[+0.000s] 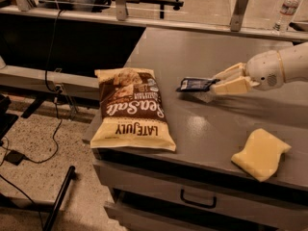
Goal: Move rxbar blueberry near brown chip bag
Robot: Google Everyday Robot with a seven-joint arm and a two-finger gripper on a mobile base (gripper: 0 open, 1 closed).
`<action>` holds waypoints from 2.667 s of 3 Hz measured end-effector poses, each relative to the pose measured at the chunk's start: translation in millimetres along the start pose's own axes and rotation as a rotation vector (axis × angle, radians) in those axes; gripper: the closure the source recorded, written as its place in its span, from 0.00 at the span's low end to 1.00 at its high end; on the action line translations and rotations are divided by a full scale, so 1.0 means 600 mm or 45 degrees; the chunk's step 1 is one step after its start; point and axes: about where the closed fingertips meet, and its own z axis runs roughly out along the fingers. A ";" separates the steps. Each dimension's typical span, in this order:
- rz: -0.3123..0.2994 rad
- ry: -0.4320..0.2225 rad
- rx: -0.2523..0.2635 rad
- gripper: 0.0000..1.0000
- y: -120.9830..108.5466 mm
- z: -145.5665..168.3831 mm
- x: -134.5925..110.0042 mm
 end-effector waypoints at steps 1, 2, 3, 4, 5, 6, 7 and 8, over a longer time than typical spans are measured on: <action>-0.011 0.022 -0.041 1.00 0.013 0.003 0.013; -0.027 0.026 -0.078 1.00 0.021 0.006 0.018; -0.066 0.033 -0.138 1.00 0.037 0.017 0.012; -0.088 0.039 -0.186 1.00 0.050 0.025 0.009; -0.105 0.029 -0.233 1.00 0.061 0.034 0.002; -0.112 0.025 -0.248 1.00 0.065 0.037 -0.002; -0.113 0.023 -0.250 0.85 0.064 0.042 -0.003; -0.114 0.021 -0.253 0.60 0.064 0.046 -0.004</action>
Offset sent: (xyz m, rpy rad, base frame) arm -0.0193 -0.0023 -0.0131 -0.0204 0.0180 0.0907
